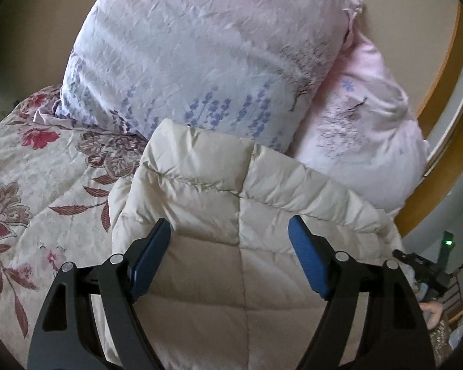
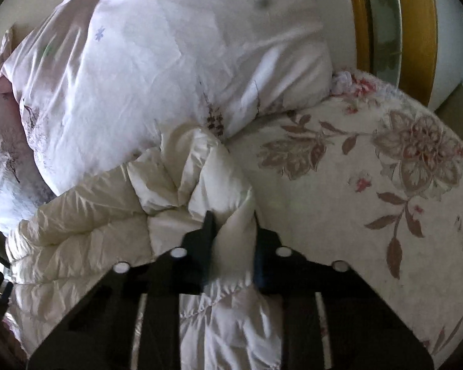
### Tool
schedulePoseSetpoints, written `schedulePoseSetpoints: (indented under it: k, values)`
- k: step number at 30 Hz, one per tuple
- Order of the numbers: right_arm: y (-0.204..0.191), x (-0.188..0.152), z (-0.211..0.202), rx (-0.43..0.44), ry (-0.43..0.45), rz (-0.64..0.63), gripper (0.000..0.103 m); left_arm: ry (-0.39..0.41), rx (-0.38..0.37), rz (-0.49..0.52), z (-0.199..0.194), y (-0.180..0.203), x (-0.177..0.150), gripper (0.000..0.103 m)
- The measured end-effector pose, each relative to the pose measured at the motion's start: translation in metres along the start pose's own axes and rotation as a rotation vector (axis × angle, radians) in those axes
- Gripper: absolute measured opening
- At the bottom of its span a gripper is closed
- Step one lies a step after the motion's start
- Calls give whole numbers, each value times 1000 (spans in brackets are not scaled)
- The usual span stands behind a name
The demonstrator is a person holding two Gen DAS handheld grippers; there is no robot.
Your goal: Fold large clothes
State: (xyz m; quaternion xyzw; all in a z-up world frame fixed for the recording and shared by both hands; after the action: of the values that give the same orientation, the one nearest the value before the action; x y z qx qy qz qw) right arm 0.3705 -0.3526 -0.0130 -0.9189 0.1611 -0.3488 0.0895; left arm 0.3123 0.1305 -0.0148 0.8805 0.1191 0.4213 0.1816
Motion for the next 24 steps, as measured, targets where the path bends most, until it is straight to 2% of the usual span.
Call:
schedulePoseSetpoints:
  k: [6, 11, 15, 19, 21, 24]
  values:
    - [-1, 1, 8, -104, 21, -20, 17, -24, 77, -42, 17, -15, -3, 79]
    - [-1, -7, 21, -211, 8, -34, 17, -46, 127, -70, 28, -26, -7, 79]
    - [-1, -12, 31, -259, -11, -21, 18, -70, 164, -90, 38, -33, -11, 79]
    - [2, -13, 39, -255, -30, -10, 22, -76, 173, -108, 45, -36, -13, 79]
    - [2, -12, 39, -230, -37, -11, 25, -79, 172, -101, 43, -36, -13, 79]
    - [5, -13, 22, -176, -2, 11, 32, -62, 151, -84, 33, -37, -14, 79]
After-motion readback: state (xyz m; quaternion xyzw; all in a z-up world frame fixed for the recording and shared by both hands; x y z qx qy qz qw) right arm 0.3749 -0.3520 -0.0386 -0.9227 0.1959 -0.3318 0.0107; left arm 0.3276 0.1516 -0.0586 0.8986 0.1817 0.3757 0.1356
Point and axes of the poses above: each gripper's, at about its wrist camera, not at the fingertips, and z roughly the way its jaws point, y to its right, x to its top, the point moved 6 cm from there along z, roughly the way its jaws point, and after that the axes turned 1 degree about -y, right-handed, at the moved point
